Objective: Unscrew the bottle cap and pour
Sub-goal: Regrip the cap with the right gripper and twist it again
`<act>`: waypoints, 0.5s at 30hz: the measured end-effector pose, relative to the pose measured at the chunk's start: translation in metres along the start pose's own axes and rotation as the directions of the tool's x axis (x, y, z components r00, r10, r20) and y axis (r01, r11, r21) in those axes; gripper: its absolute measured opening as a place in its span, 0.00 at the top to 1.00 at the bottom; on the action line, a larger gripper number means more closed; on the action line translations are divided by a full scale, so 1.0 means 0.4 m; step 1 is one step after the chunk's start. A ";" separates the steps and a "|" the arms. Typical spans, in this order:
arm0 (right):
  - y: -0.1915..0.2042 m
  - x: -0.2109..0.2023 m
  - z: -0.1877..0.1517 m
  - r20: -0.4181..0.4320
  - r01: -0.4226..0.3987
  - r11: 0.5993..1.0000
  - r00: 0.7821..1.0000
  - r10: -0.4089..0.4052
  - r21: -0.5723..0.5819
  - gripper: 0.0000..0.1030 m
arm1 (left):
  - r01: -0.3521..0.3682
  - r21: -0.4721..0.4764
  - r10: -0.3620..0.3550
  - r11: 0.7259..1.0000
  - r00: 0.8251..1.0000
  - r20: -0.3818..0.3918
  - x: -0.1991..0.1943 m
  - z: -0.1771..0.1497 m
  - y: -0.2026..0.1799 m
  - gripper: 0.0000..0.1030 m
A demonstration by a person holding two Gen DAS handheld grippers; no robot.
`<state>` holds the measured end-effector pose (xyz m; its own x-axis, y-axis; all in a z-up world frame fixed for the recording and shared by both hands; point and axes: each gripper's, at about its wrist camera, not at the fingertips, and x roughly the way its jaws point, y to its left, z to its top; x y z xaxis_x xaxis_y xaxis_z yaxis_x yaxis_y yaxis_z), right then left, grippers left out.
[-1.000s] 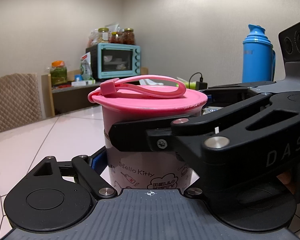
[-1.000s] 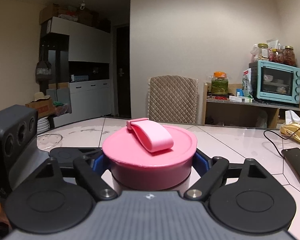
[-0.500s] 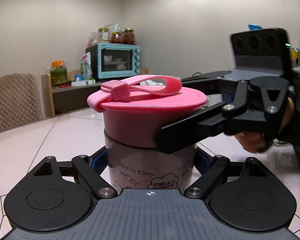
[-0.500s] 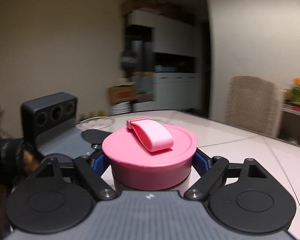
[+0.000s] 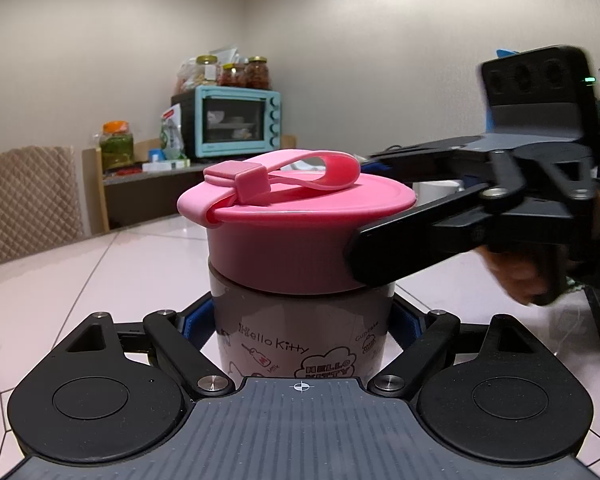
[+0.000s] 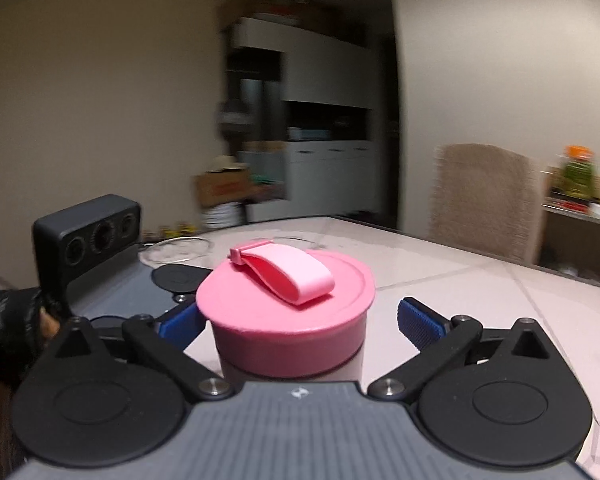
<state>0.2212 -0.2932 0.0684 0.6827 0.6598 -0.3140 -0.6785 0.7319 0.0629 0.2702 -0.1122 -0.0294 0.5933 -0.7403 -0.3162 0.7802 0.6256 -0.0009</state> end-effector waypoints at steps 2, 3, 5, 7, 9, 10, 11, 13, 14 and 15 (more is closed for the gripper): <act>0.046 -0.030 -0.008 0.039 0.086 0.996 0.995 -0.088 0.039 0.00 | 0.000 0.000 0.000 1.000 1.000 0.000 0.000 0.000 -0.003 0.13; 0.063 -0.043 -0.013 0.054 0.122 0.991 0.991 -0.125 0.061 0.00 | 0.000 0.001 0.000 1.000 1.000 0.000 0.000 -0.001 -0.005 0.13; 0.088 -0.057 -0.021 0.073 0.163 0.982 0.983 -0.171 0.095 0.00 | 0.000 0.001 0.000 1.000 1.000 0.000 0.000 -0.001 -0.006 0.13; 0.112 -0.058 -0.026 0.075 0.219 0.969 0.971 -0.228 0.115 0.00 | -0.001 0.002 0.001 1.000 1.000 0.000 0.000 -0.001 -0.008 0.13; 0.138 -0.053 -0.031 0.082 0.297 0.947 0.948 -0.308 0.124 0.00 | -0.001 0.002 0.001 1.000 1.000 0.000 0.000 -0.001 -0.009 0.13; 0.141 -0.051 -0.033 0.081 0.308 0.943 0.944 -0.320 0.128 0.00 | -0.001 0.001 0.001 1.000 1.000 0.000 0.000 -0.001 -0.007 0.13; 0.139 -0.049 -0.036 0.079 0.314 0.940 0.942 -0.326 0.133 0.01 | -0.001 0.001 0.001 1.000 1.000 0.000 0.000 -0.001 -0.007 0.13; 0.149 -0.035 -0.041 0.076 0.327 0.935 0.938 -0.339 0.136 0.01 | 0.000 0.001 0.000 1.000 1.000 0.000 0.000 -0.001 -0.007 0.13; 0.156 -0.023 -0.043 0.072 0.342 0.931 0.933 -0.353 0.127 0.01 | -0.001 0.002 0.001 1.000 1.000 0.000 0.000 -0.001 -0.007 0.13; 0.159 -0.012 -0.043 0.066 0.354 0.928 0.929 -0.363 0.120 0.03 | -0.001 0.001 0.001 1.000 1.000 0.000 0.000 -0.001 -0.006 0.13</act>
<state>0.1702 -0.2527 0.0574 0.8987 0.3589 -0.2520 -0.3554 0.9327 0.0612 0.2684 -0.1136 -0.0299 0.5938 -0.7400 -0.3158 0.7801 0.6257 0.0007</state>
